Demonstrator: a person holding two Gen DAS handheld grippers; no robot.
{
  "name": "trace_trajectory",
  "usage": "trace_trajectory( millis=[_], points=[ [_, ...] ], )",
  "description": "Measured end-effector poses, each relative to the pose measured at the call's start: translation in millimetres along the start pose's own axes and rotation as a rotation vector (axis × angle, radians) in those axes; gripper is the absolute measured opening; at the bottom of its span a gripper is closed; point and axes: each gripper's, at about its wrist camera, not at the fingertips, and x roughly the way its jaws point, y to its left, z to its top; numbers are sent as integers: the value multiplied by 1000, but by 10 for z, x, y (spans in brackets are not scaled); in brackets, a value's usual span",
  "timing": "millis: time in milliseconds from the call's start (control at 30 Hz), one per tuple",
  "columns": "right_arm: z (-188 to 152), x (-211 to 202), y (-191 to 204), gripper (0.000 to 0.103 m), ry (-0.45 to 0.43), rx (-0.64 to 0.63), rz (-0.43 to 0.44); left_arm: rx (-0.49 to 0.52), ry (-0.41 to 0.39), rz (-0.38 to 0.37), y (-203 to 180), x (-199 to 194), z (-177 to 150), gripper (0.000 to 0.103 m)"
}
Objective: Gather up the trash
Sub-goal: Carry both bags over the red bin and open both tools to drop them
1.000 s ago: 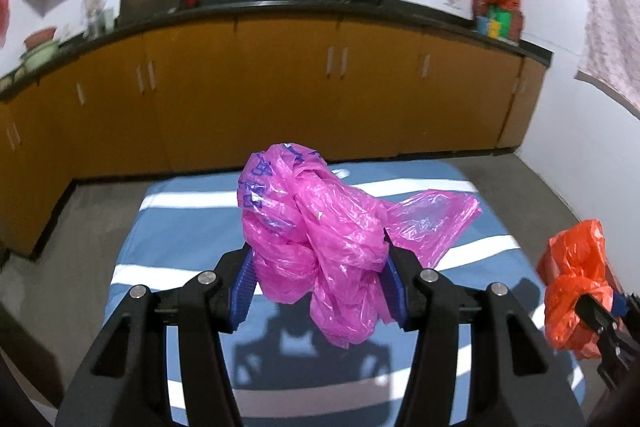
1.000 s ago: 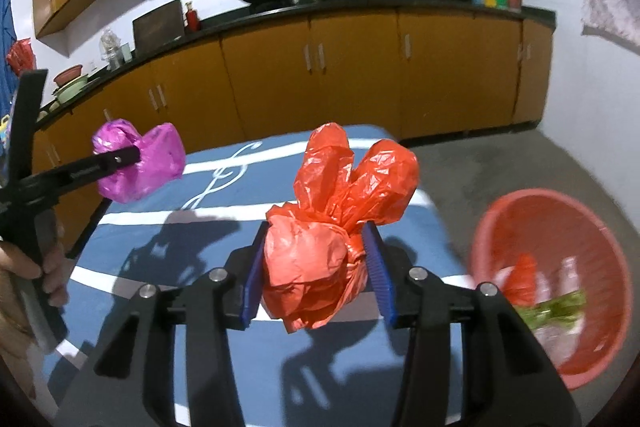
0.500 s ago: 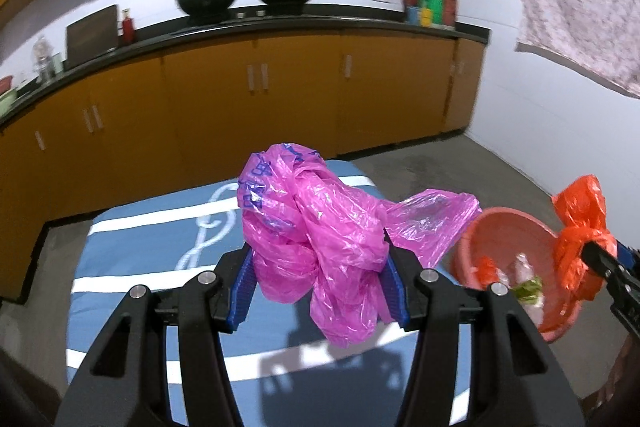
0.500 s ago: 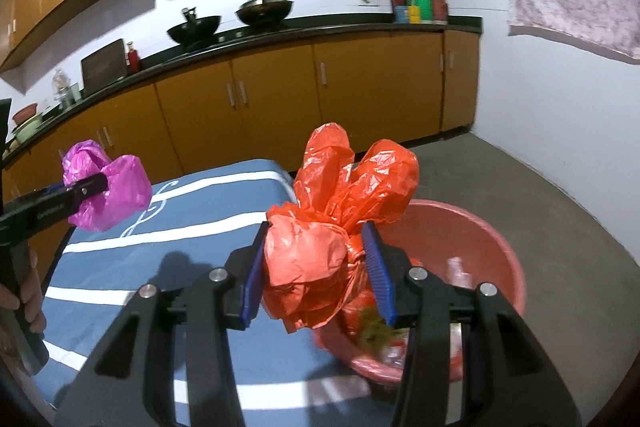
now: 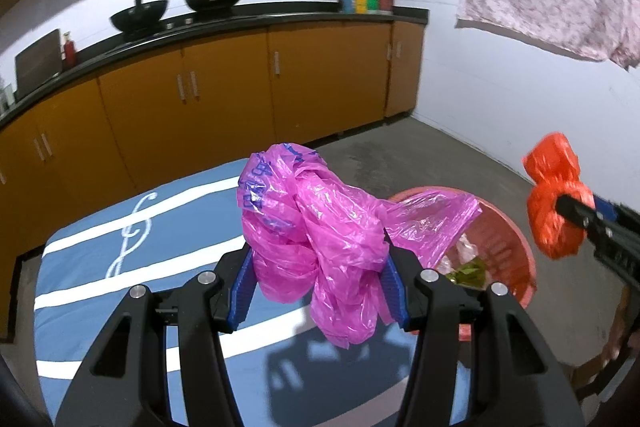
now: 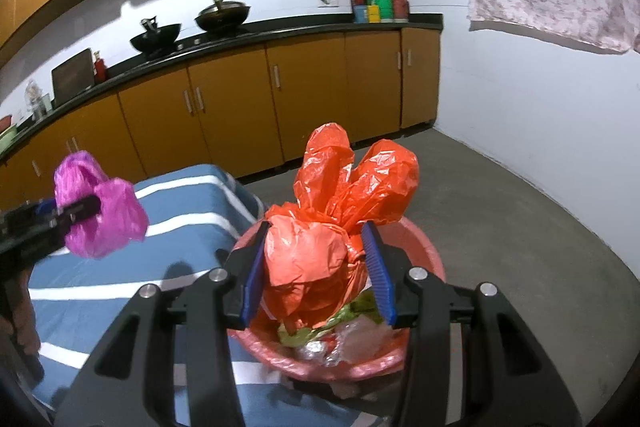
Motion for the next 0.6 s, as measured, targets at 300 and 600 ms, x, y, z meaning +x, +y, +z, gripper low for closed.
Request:
trace_trajectory(
  millis=[300, 600],
  points=[
    [43, 108, -275, 45, -6, 43, -20, 39, 31, -59, -369, 286, 3, 54],
    [24, 319, -480, 45, 9, 94, -22, 100, 69, -113, -701, 637, -69, 54]
  ],
)
